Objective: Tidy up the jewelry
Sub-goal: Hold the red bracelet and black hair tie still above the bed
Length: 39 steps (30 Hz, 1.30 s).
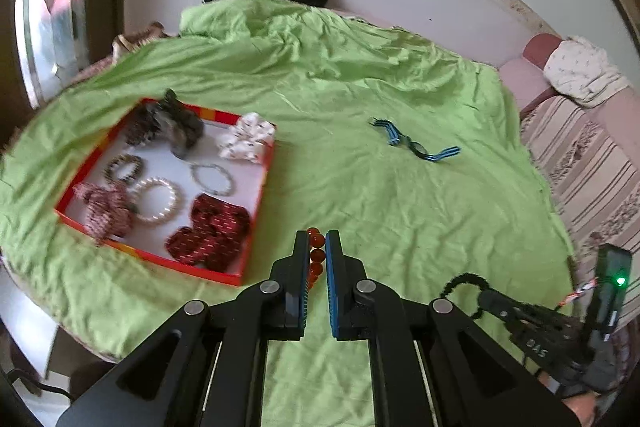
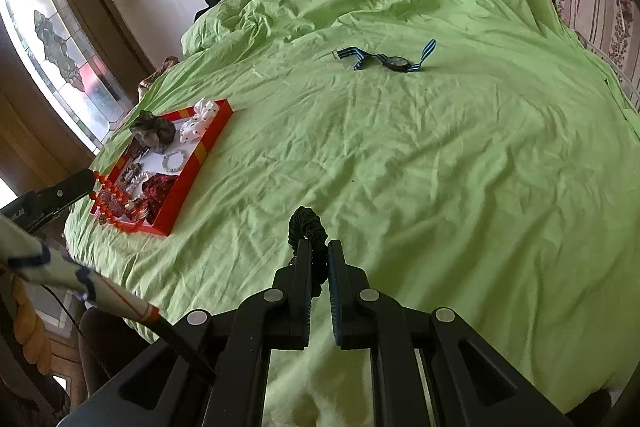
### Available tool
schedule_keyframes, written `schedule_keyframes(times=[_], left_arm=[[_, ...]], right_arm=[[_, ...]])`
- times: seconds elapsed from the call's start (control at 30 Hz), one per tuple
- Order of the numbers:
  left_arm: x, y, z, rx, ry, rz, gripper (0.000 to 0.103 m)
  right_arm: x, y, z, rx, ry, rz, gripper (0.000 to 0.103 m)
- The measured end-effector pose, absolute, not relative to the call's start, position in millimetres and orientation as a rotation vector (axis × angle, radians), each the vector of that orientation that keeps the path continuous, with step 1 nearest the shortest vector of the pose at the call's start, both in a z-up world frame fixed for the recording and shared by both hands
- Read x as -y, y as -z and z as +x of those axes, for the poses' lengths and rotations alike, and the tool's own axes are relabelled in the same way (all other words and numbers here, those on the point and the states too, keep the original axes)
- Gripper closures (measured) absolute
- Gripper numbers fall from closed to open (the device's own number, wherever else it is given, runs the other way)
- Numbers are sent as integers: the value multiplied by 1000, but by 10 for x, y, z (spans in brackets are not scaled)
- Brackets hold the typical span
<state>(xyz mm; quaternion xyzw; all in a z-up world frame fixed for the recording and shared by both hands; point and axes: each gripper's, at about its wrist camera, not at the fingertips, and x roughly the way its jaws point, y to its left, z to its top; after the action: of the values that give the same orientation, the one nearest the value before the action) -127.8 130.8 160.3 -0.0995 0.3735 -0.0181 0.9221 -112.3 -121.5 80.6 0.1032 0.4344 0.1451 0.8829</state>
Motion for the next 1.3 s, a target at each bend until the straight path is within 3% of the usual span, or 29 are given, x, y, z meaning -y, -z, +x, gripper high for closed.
schedule_keyframes(times=[1.3], left_arm=[[-1311,-1773,-1644,-699,-13,-115,96]], right_arm=[[934,-1023,-1481,-852,-307,121,95]])
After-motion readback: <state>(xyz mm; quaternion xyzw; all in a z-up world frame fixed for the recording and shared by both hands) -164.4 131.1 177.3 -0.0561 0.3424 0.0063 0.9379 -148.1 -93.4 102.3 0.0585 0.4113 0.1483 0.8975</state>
